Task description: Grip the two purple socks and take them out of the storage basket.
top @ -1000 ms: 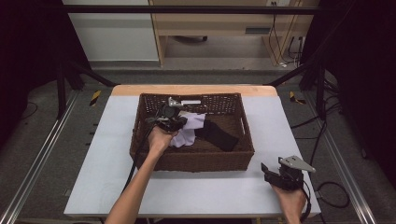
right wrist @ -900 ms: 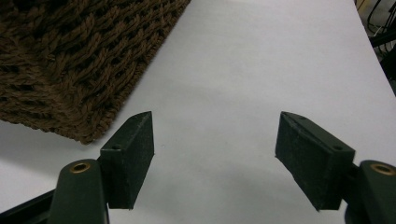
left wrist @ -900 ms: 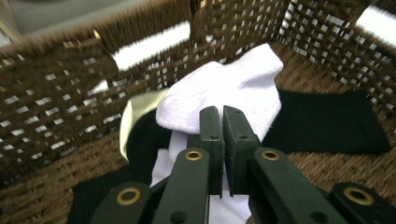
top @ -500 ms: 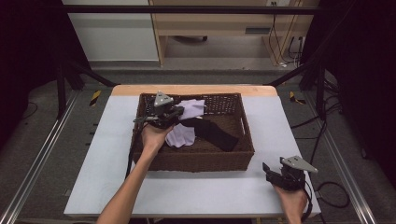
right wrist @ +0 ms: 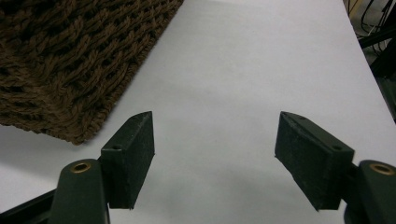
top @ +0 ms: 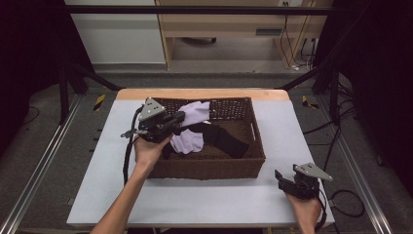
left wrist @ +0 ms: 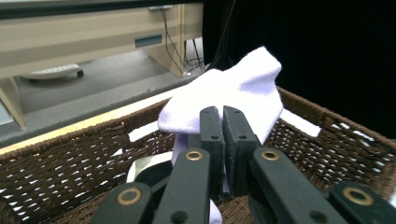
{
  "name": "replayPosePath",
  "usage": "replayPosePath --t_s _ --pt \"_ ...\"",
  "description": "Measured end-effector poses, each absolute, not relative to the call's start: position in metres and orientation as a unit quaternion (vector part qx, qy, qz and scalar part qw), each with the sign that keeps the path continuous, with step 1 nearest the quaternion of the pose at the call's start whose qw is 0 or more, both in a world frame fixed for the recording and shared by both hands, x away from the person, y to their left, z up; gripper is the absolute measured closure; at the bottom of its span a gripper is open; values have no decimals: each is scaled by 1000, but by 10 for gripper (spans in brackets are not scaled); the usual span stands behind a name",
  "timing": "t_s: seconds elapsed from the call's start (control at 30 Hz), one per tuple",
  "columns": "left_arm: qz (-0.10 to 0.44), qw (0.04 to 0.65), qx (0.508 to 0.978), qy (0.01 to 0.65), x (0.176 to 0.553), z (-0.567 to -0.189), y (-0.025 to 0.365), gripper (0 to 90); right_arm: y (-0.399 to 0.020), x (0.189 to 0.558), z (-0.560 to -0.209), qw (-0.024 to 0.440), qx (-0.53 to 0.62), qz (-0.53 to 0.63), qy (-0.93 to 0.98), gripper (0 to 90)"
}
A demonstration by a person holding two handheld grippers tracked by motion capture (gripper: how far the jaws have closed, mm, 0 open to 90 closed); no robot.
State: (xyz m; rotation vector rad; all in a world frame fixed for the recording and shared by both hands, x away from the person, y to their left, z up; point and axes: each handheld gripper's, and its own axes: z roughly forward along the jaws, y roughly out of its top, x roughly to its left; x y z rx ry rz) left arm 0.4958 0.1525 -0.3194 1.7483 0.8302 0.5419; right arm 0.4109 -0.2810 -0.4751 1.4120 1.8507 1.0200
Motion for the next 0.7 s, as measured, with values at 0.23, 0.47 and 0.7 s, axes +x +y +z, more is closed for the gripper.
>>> replayPosePath --t_s 0.23,0.47,0.7 --pt "227 555 729 329 471 -313 159 866 -282 410 -475 297 532 383 694 286" --pt "229 567 727 312 447 -310 169 866 -282 410 -475 298 532 382 695 286" --pt "227 567 734 298 423 -316 178 866 -282 409 -475 299 532 383 694 286"
